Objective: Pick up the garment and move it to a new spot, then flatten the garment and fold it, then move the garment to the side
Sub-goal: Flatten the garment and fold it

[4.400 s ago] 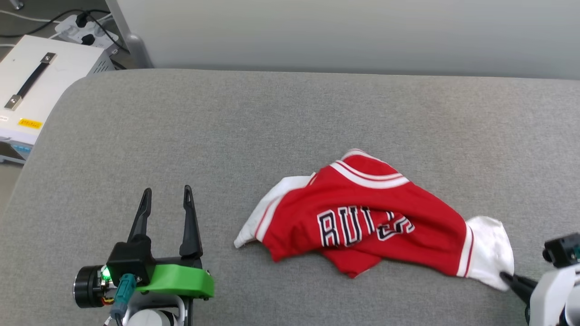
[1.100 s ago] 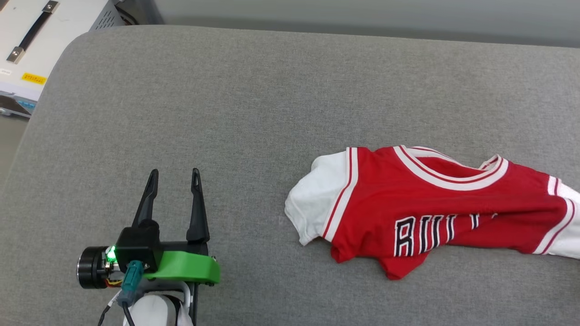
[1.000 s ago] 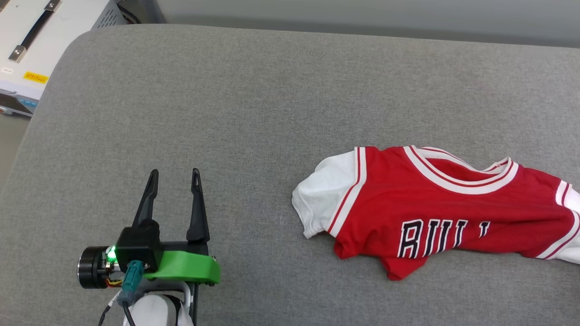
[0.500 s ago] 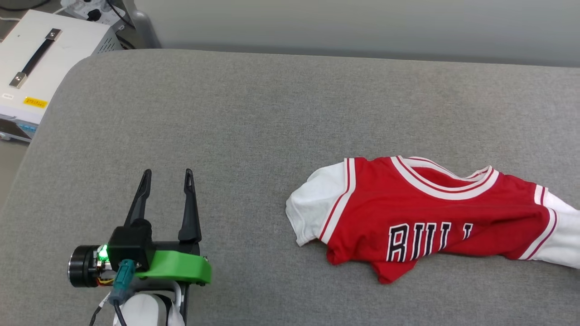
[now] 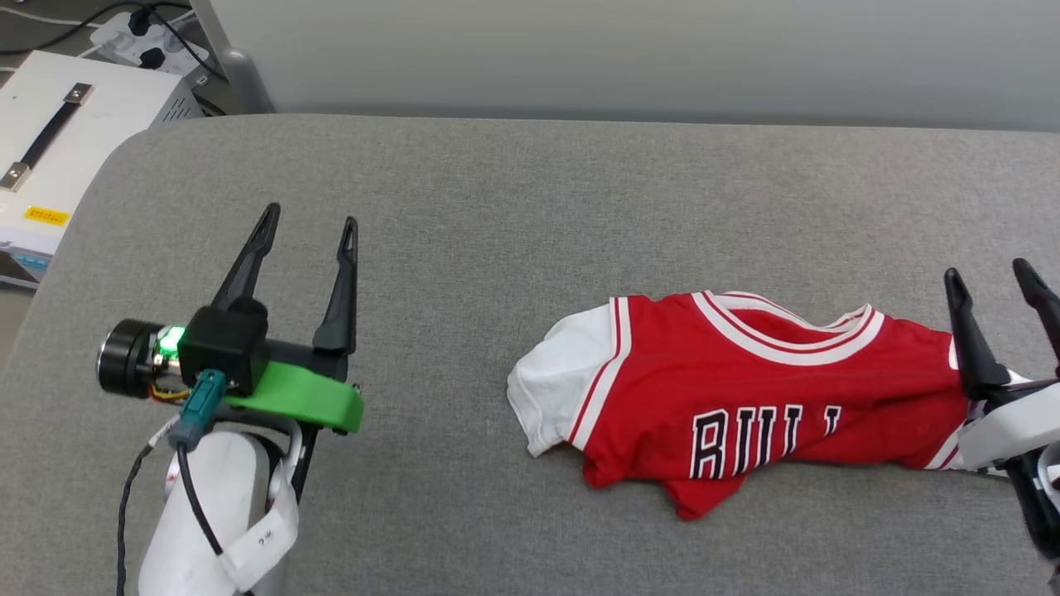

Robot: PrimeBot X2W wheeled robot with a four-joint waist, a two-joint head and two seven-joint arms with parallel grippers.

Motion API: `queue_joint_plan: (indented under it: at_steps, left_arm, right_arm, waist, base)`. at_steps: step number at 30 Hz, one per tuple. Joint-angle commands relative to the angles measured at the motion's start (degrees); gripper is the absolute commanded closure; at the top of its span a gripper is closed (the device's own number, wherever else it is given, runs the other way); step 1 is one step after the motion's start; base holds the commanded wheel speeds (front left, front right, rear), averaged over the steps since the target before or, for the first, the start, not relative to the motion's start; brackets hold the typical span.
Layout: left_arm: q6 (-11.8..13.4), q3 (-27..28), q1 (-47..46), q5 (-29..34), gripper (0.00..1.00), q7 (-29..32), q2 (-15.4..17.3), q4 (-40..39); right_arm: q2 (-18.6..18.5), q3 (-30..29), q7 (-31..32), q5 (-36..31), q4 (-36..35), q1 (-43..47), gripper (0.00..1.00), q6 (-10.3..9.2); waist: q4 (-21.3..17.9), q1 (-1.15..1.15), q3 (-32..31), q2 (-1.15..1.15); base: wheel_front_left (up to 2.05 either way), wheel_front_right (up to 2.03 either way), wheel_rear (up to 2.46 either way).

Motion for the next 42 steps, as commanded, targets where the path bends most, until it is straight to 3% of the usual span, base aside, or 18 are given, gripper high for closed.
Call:
queue_joint_plan:
  at_steps: [1, 6, 12, 16, 22, 28, 34, 42]
  left_arm:
    - [-0.38, -1.37, -2.79, -1.09, 0.00, -0.34, 1.17, 1.12]
    - [-0.66, -10.69, -11.39, -5.19, 0.00, 1.83, 6.25, 6.38]
    - [-0.69, -26.68, -23.37, -16.60, 0.00, 14.80, 13.02, 8.96]
    - [-0.69, -38.36, -30.06, -26.44, 0.00, 26.87, 16.31, 9.39]
    - [-0.70, -52.09, -36.99, -38.77, 0.00, 39.53, 19.10, 9.42]
    - [-0.70, -63.17, -40.97, -44.46, 0.00, 43.99, 20.30, 11.29]
    - [-0.70, -68.37, -41.04, -46.90, 0.00, 44.92, 20.20, 14.92]
    - [-0.70, -69.27, -36.11, -45.55, 0.00, 48.45, 17.97, 19.70]
  right_arm:
    - [1.30, -0.14, 0.47, -0.87, -2.37, 1.63, 0.00, -0.04]
    - [5.46, 1.17, 2.25, -1.84, -10.33, 5.98, 0.00, -0.04]
    - [7.10, 3.15, 3.17, -2.53, -15.05, 8.70, 0.00, -0.04]
    - [6.97, 3.87, 3.30, -2.50, -15.51, 8.53, 0.00, -0.04]
    - [6.25, 5.09, 3.19, -2.30, -15.35, 7.13, 0.00, -0.04]
    - [5.86, 6.03, 2.56, -2.14, -14.40, 5.54, 0.00, -0.04]
    - [5.78, 6.53, 1.65, -2.03, -13.23, 4.17, 0.00, -0.04]
    - [5.96, 7.63, 0.34, -2.25, -11.15, 2.21, 0.00, -0.04]
  waist:
    - [-0.04, 0.00, 0.12, 0.00]
    - [-0.49, 0.00, 0.85, 0.00]
    - [-1.85, 0.00, 2.44, 0.00]
    - [-3.04, 0.00, 3.38, 0.00]
    - [-4.80, 0.00, 5.27, 0.00]
    - [-6.41, 0.00, 7.30, 0.00]
    - [-7.65, 0.00, 9.52, 0.00]
    - [-8.58, 0.00, 11.38, 0.00]
  base:
    - [0.00, 0.00, 0.00]
    - [0.00, 0.00, 0.00]
    - [0.00, 0.00, 0.00]
    - [0.00, 0.00, 0.00]
    - [0.00, 0.00, 0.00]
    - [0.00, 0.00, 0.00]
    - [0.00, 0.00, 0.00]
    - [0.00, 0.00, 0.00]
